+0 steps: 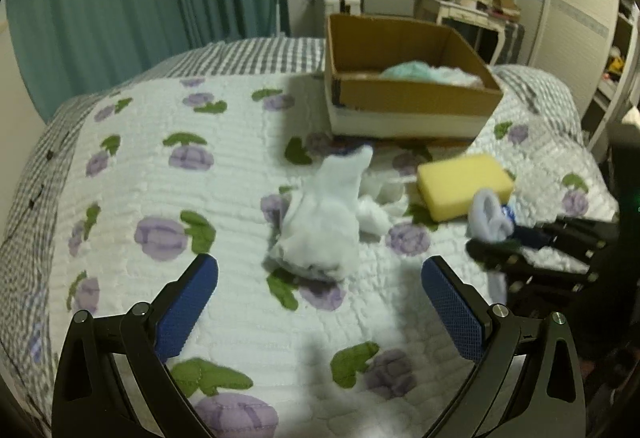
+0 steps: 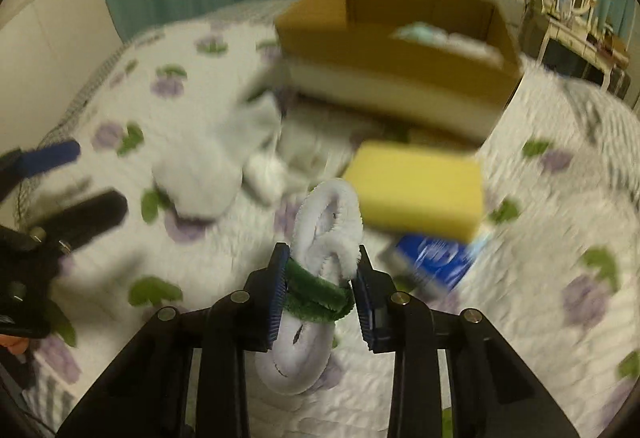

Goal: Organize soft objects
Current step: 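Grasp the white glove with the left tool while the right grasps the fuzzy loop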

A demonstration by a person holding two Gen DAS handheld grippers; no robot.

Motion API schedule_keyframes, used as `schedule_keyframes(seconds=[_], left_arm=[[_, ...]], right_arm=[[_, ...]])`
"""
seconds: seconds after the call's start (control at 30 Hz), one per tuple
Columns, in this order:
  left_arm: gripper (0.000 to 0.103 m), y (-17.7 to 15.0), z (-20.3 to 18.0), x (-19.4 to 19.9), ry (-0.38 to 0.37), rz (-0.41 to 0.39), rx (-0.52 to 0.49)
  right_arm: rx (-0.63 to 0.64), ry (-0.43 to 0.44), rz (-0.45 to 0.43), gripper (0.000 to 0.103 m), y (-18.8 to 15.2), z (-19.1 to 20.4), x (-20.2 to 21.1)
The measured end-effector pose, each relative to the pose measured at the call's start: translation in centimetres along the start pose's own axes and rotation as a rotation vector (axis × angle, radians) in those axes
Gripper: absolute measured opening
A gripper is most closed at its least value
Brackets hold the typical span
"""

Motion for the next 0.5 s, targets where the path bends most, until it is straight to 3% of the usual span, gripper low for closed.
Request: schedule_keyframes(seconds=[0.13, 0.3, 0.4, 0.5], left_arm=[[0.103, 2.0, -0.8, -0.7, 0.001, -0.007, -0.031], [0.102, 3.0, -1.1, -5.9, 0.059, 0.045, -0.049], [0.093, 2.8, -0.6, -8.9, 0.040, 0.125, -0.030], [0.076, 2.8, -0.1, -10.3, 0.038, 0.152, -0.001]], right_arm=[[0.019, -0.061, -0.039, 0.030, 2.4, -1.3, 1.5], [0.015, -0.054, -0.017, 0.031, 3.7, -2.2, 0.3], [0.015, -0.041, 0.002, 0.031, 3.7, -2.2, -1.1], [0.007, -0.034, 0.017, 0.031, 3.4, -2.3, -2.3]])
Point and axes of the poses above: each gripper's, at about its wrist camera, not at the fingertips, and x roughly against the way its jaws point, z to its left, y to its top, the point moved 1 cm from there along -x, roughly the way its jaws point, and after that the axes turned 10 degrees about z, right-handed, at the moved point
